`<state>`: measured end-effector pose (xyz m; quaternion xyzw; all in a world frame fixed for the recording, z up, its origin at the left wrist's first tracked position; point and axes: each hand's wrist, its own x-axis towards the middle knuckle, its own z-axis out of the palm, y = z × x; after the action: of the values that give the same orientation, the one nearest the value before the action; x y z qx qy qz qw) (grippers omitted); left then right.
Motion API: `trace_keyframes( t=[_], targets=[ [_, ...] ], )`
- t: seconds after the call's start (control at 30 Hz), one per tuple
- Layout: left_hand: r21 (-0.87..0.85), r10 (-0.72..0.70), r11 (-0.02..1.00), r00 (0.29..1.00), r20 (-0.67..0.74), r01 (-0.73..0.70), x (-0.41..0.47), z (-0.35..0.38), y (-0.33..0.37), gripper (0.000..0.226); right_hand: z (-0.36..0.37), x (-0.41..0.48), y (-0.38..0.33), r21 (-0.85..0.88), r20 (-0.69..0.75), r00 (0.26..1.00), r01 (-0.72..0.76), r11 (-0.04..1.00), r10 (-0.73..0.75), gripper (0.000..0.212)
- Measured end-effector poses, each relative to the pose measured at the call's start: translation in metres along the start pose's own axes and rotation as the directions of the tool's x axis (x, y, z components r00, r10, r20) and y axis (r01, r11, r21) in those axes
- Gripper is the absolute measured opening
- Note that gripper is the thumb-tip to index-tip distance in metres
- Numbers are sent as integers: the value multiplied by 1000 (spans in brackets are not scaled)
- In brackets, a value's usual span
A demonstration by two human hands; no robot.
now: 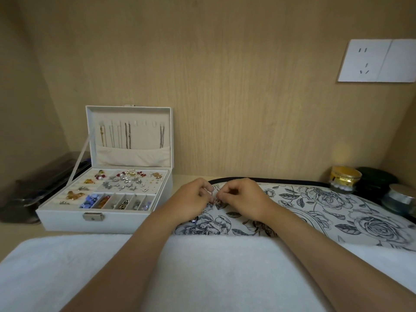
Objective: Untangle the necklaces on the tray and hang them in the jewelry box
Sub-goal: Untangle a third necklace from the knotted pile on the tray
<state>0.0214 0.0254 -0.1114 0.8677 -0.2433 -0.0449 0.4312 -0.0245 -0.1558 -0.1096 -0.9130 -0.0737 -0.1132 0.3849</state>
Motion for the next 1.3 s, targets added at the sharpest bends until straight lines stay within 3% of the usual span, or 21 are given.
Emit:
trace_keyframes(
  t=[0.13, 0.27, 0.37, 0.57, 0.83, 1.13, 1.3],
  targets=[
    [-103, 6, 995, 997, 75, 1, 0, 3, 1, 22, -3, 1, -3, 192, -39, 996, -70, 979, 79, 17],
    [-118, -26, 993, 999, 17, 28, 3, 3, 1, 12, -8, 0, -5, 304, -19, 996, -74, 950, 83, 19],
    [-199, -84, 977, 996, -18, 79, 5, 4, 1, 16, -8, -1, -7, 318, -6, 996, -87, 944, 93, 16],
    [-276, -90, 957, 996, 16, 91, 1, 3, 9, 25, -6, 2, -3, 231, 21, 997, -81, 969, 78, 21],
    [-456, -69, 880, 986, 153, 132, -3, -1, 12, 31, -5, 3, -1, 260, 3, 997, -72, 963, 74, 21],
    [-303, -29, 943, 942, 335, 137, -10, -5, 19, 19, -9, 2, -1, 180, -28, 999, -14, 984, 20, 21],
    [-298, -63, 941, 948, 311, 160, -9, -3, 18, 7, -9, 0, -4, 162, -23, 999, -18, 987, 22, 19]
  ],
)
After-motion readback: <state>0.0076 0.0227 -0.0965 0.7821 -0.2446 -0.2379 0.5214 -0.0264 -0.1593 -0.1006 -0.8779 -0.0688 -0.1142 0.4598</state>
